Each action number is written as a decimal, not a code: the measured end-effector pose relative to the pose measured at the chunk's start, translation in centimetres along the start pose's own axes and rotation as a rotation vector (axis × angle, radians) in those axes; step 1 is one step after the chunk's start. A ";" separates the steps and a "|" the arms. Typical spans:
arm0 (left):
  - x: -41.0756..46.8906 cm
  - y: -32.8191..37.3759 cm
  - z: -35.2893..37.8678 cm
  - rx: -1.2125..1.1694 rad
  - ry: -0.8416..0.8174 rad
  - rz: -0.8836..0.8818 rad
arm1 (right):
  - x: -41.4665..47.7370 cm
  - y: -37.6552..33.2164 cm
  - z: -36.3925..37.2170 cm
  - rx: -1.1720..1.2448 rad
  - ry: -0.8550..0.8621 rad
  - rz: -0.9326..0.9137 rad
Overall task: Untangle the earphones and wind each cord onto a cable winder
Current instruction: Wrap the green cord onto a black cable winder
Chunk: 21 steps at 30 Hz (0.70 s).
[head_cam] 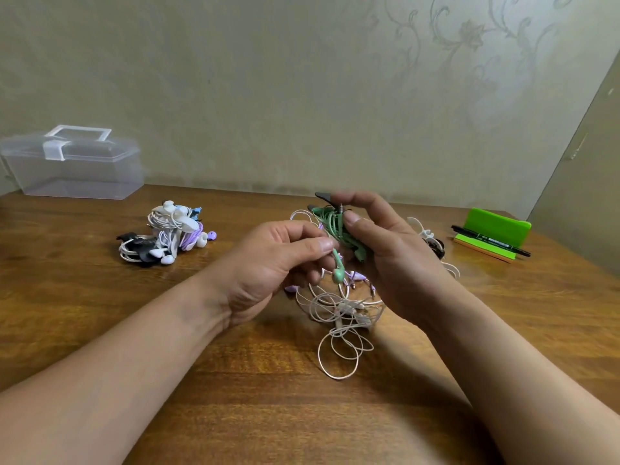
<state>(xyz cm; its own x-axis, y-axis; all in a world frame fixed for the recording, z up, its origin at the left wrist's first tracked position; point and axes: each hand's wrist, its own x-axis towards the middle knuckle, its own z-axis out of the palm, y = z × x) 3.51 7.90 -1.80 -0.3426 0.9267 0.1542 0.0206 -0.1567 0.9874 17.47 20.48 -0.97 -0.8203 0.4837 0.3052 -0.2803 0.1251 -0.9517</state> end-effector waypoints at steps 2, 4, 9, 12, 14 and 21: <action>0.1 0.0 0.3 -0.117 0.025 -0.022 | 0.1 0.3 0.2 -0.002 0.036 -0.012; 0.2 -0.1 0.5 -0.243 0.039 -0.046 | 0.2 0.6 0.5 -0.015 0.066 -0.025; 0.5 -0.6 1.0 -0.249 0.102 -0.016 | 0.6 1.4 0.9 0.001 0.111 -0.017; 0.5 -1.0 1.4 -0.124 0.177 0.077 | 0.7 1.3 1.2 0.133 0.116 0.008; 0.5 -1.3 1.7 -0.034 0.216 0.155 | 0.6 1.2 1.5 0.221 0.114 0.026; 1.0 -2.4 2.3 0.060 0.323 0.274 | 0.9 1.8 2.3 0.220 0.163 0.008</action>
<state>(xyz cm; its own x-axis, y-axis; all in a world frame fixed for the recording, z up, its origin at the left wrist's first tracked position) 5.30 9.98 -3.91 -0.5933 0.6975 0.4018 0.2032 -0.3532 0.9132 15.06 19.15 -2.35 -0.7369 0.6191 0.2714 -0.3905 -0.0622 -0.9185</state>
